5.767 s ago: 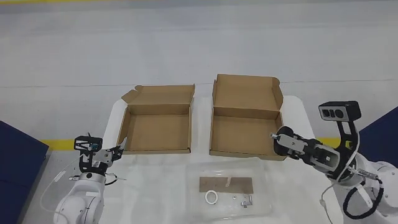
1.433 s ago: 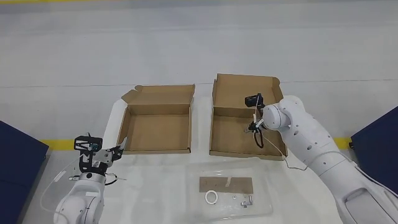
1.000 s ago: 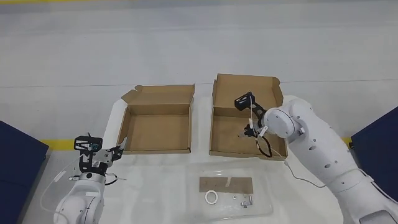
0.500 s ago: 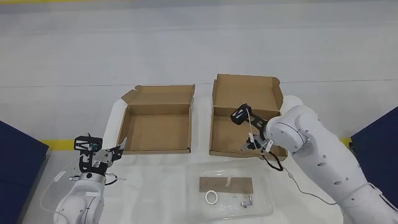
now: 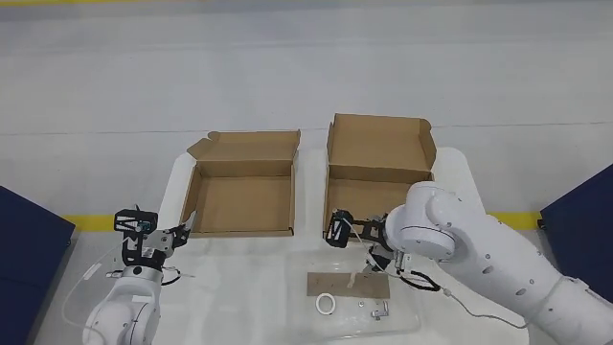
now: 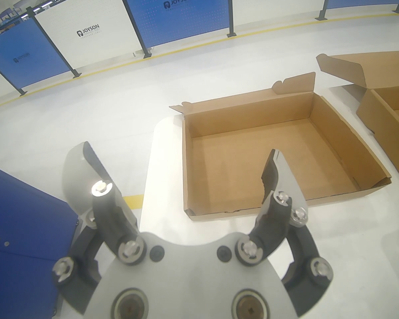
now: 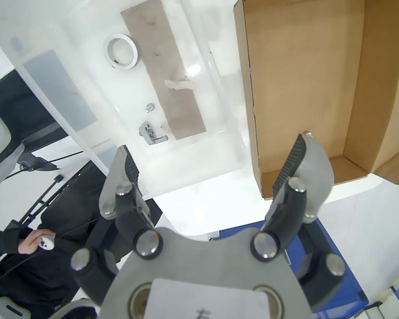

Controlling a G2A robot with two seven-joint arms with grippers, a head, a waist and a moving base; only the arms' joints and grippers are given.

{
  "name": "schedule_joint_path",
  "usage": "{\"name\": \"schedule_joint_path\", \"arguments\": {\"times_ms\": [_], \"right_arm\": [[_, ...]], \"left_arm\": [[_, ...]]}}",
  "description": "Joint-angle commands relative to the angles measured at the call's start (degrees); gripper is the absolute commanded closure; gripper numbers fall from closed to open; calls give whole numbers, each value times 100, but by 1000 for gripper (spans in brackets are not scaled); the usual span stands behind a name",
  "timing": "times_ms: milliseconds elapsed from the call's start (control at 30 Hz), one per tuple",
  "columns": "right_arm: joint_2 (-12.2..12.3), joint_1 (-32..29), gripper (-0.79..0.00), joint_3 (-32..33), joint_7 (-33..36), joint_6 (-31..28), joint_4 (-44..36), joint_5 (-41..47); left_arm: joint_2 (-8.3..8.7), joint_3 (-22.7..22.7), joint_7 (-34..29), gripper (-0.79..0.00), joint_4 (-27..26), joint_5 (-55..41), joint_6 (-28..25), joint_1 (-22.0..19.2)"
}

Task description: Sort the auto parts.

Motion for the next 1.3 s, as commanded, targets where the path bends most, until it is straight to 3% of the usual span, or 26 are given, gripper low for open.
{"name": "schedule_joint_path", "arguments": {"times_ms": [0,167,333,533,767,1067,1267], "right_arm": [[-5,-35,-785,21,0,0,-3,-28],[-6,-91,-785,-26,-71,-68,-12,-27],[49,14,-785,-534,-122,-120,-164,-31],[196,533,-785,-1492,6,7,11,337],[191,1155,-785,-2311,-46,-45,246,856],[184,1223,-785,-2347,-140,-105,251,853],[120,1094,-785,-2639,-256,-253,164,404]], "left_arm": [[0,0,0,-785,0,0,0,0],[0,0,0,-785,0,0,0,0],[0,0,0,-785,0,0,0,0],[0,0,0,-785,0,0,0,0],[0,0,0,-785,0,0,0,0],[0,0,0,-785,0,0,0,0],[0,0,0,-785,0,0,0,0]]}}
